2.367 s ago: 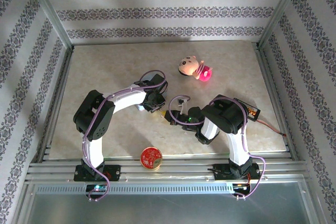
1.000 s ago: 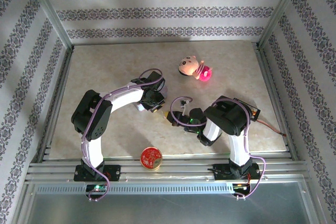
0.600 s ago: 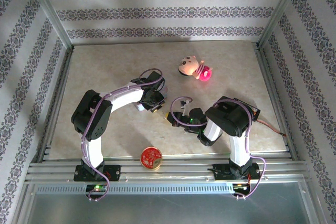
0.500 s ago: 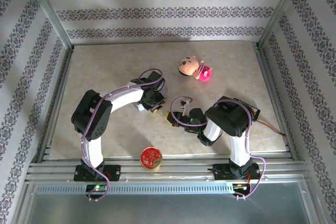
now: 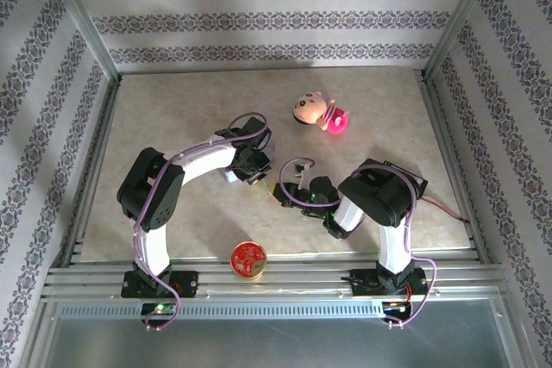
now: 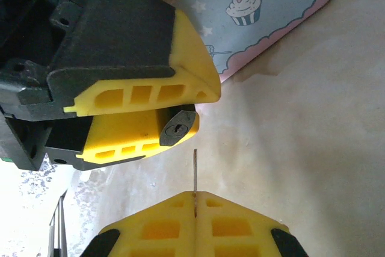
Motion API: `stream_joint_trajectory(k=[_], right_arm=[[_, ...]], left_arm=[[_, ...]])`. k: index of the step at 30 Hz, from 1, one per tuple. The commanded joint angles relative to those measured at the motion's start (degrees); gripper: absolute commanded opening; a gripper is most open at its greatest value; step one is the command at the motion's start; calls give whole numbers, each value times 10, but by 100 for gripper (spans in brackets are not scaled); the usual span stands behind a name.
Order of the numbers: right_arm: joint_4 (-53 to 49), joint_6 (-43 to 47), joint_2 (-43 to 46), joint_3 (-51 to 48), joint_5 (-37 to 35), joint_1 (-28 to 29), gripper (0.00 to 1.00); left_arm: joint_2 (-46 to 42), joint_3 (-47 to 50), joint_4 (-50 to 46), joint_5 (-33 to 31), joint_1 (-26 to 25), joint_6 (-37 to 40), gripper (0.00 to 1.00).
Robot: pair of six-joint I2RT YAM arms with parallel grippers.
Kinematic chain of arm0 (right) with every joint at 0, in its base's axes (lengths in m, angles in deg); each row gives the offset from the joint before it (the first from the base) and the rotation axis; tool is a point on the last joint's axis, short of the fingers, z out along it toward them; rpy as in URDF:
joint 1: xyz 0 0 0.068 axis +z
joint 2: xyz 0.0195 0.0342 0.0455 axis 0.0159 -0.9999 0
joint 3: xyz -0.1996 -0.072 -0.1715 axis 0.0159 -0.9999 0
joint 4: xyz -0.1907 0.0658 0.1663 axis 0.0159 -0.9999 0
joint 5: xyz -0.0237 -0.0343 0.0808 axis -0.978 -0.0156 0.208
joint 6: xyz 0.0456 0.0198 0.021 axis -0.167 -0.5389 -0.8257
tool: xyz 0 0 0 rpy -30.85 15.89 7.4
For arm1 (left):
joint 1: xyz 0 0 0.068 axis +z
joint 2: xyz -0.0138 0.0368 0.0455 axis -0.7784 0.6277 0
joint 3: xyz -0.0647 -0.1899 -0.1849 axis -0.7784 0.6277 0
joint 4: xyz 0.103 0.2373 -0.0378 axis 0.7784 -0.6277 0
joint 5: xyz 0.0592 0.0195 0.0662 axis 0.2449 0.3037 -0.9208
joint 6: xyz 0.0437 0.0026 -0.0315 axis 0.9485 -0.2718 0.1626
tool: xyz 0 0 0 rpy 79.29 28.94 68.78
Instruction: Unlock a padlock with a key
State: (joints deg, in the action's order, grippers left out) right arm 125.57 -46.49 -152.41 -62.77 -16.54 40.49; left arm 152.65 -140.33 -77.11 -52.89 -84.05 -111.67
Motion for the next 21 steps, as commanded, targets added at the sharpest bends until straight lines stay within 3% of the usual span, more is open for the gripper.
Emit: stream_joint_trajectory(k=[1, 21], right_arm=[[9, -2, 13, 10, -3, 5, 0], [8, 0, 21, 11, -6, 6, 0]], left_arm=[[-6, 6, -26, 18, 6, -19, 29], [-6, 12, -13, 25, 6, -22, 29]])
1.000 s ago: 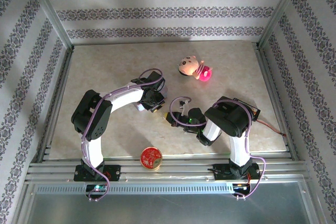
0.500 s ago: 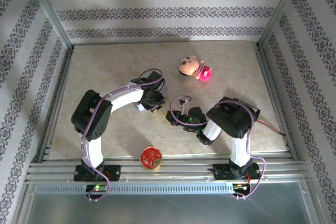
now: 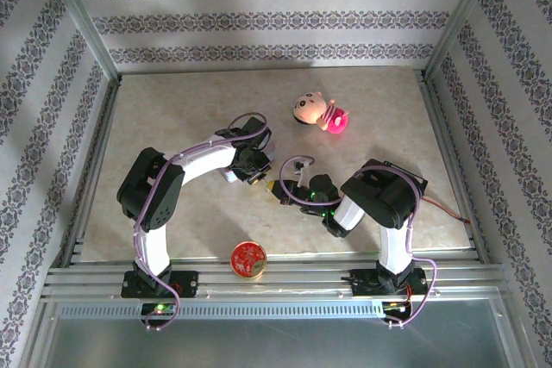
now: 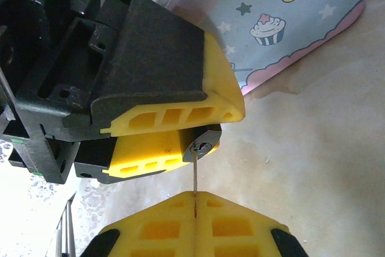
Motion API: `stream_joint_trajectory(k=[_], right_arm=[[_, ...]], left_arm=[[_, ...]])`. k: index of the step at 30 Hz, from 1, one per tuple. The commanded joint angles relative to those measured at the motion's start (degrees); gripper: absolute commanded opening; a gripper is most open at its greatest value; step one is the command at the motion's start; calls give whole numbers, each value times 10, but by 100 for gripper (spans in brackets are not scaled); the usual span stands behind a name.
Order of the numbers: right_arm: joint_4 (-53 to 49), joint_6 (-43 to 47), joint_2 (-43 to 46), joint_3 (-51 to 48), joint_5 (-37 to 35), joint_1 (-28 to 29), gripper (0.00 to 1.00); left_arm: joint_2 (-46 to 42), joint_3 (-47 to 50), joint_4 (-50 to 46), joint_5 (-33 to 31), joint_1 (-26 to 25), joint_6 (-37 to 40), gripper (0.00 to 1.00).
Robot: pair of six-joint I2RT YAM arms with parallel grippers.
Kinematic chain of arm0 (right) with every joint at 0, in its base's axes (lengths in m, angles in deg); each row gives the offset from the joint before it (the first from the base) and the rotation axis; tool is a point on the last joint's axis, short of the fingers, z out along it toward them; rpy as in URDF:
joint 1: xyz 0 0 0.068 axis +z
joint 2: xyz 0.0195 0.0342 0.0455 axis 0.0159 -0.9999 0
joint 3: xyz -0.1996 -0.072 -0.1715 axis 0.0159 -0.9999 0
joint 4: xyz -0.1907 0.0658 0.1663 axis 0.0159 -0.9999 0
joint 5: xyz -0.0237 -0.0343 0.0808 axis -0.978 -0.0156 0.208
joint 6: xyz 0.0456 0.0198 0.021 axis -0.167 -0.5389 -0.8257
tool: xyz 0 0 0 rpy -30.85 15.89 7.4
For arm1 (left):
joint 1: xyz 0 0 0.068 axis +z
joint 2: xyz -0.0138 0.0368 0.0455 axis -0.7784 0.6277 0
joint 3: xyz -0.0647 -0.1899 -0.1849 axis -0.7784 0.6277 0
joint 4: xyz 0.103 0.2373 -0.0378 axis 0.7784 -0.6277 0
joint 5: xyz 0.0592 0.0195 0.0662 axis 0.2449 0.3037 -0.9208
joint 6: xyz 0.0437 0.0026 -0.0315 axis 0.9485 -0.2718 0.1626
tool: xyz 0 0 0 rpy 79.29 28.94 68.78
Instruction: Unlock a padlock with a key
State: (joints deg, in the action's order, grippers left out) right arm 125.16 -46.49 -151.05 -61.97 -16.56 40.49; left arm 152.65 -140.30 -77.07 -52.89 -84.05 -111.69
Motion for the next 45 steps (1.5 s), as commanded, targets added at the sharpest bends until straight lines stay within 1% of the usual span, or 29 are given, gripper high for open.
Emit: stream_joint_trajectory(k=[1, 19, 27, 35, 45], right_arm=[[13, 0, 7, 4, -8, 5, 0], [13, -3, -18, 5, -16, 5, 0], [13, 1, -12, 15, -11, 6, 0], [13, 5, -4, 3, -26, 5, 0], [13, 5, -2, 21, -28, 6, 0]], left_arm=[[-6, 11, -14, 25, 6, -22, 29], [-9, 14, -6, 26, 5, -22, 29], [-6, 16, -5, 26, 5, -25, 29], [-7, 17, -2, 29, 5, -25, 29], [-5, 20, 1, 35, 5, -24, 29]])
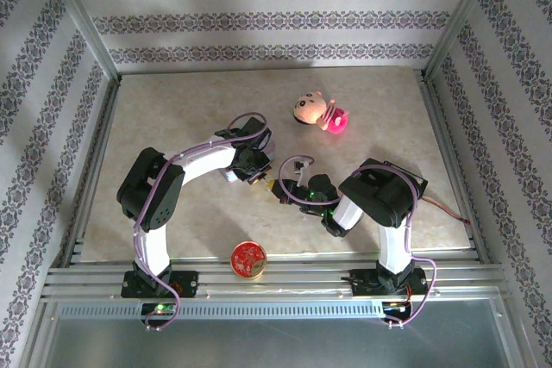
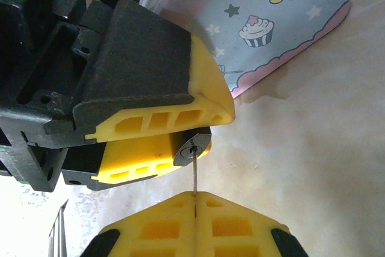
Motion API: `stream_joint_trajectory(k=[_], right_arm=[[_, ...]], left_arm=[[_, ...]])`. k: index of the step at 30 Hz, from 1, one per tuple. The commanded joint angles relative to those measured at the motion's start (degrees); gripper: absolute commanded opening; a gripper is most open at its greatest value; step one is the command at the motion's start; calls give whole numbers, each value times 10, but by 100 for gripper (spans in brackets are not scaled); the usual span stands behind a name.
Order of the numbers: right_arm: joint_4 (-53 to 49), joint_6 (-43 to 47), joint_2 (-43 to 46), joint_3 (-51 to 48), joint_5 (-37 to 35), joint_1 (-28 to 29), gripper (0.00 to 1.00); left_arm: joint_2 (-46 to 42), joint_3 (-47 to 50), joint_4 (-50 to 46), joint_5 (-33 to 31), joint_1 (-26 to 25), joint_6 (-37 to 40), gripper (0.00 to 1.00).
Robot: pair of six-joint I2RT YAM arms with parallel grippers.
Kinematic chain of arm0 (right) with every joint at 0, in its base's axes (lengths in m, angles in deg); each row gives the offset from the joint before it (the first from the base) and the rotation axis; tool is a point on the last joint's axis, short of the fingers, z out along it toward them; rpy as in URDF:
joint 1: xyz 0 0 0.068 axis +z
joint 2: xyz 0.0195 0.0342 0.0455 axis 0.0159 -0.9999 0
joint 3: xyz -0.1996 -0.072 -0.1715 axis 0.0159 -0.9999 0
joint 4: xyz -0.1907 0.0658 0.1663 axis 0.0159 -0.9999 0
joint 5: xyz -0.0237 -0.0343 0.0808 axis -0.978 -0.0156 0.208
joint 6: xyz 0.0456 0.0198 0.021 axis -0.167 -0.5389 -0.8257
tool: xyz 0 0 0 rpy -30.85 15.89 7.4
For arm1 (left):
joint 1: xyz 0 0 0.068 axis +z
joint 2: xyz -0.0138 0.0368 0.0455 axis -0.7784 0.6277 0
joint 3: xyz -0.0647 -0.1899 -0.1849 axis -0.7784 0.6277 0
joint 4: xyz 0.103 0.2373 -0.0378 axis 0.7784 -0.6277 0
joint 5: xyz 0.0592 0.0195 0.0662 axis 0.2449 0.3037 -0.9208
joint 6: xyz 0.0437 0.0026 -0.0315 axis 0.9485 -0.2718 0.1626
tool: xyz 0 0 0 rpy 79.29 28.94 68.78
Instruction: Unlock a padlock with a key
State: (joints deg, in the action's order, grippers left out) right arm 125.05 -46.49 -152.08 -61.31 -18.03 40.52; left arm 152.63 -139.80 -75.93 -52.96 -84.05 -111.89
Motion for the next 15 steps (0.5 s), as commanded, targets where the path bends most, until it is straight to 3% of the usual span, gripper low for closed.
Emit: stream_joint_trajectory(k=[1, 15], right_arm=[[14, 4, 7, 17, -12, 5, 0], [14, -16, -11, 33, -19, 5, 0]], left_arm=[[-4, 15, -10, 36, 5, -22, 29], [-4, 14, -4, 48, 0, -19, 29]])
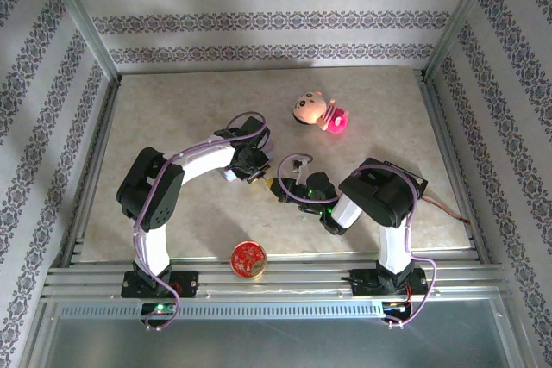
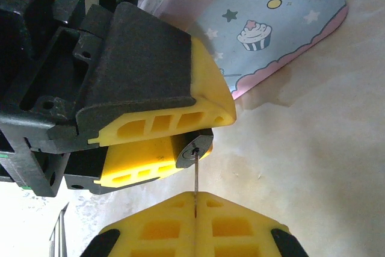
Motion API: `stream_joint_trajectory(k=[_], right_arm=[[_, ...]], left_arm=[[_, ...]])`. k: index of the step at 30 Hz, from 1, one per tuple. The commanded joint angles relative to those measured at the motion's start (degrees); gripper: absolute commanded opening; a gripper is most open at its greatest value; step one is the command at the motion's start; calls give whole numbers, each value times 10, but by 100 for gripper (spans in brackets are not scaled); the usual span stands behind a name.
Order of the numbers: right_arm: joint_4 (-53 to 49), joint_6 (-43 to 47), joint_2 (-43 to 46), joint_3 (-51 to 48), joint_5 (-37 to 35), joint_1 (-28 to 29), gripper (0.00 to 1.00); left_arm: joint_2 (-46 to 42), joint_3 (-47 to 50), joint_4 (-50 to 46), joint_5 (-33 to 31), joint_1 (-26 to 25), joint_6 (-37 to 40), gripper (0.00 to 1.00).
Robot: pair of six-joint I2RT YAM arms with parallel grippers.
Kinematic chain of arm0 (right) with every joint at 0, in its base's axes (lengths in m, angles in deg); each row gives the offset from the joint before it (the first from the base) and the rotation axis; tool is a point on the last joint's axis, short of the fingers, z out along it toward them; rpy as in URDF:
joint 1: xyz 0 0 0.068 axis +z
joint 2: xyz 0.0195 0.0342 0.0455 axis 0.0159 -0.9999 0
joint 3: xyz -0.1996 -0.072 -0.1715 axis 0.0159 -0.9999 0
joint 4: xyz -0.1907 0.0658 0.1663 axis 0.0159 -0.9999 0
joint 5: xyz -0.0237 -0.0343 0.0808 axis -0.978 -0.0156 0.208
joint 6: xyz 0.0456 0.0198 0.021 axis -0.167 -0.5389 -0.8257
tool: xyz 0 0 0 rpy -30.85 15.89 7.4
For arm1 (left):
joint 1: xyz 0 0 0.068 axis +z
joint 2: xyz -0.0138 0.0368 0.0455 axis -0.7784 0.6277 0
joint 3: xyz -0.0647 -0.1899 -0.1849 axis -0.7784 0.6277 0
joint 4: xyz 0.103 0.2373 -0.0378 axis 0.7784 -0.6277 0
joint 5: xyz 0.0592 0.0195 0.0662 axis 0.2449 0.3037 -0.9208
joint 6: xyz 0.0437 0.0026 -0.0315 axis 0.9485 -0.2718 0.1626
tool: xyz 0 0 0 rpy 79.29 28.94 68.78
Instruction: Unlock a padlock with a key
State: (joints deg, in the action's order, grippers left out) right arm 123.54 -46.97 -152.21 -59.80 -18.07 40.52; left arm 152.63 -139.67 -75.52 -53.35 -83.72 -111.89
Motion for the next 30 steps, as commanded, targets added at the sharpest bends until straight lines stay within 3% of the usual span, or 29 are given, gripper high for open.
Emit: stream_joint_trajectory(k=[1, 20, 30], right_arm=[[29, -13, -11, 19, -20, 4, 0], [29, -45, -12, 35, -60, -2, 0], [29, -17, -24, 55, -36, 4, 0]], left_arm=[[-5, 11, -7, 52, -4, -18, 29], [-7, 13, 2, 56, -12, -10, 26], [-7, 14, 6, 58, -13, -10, 26]])
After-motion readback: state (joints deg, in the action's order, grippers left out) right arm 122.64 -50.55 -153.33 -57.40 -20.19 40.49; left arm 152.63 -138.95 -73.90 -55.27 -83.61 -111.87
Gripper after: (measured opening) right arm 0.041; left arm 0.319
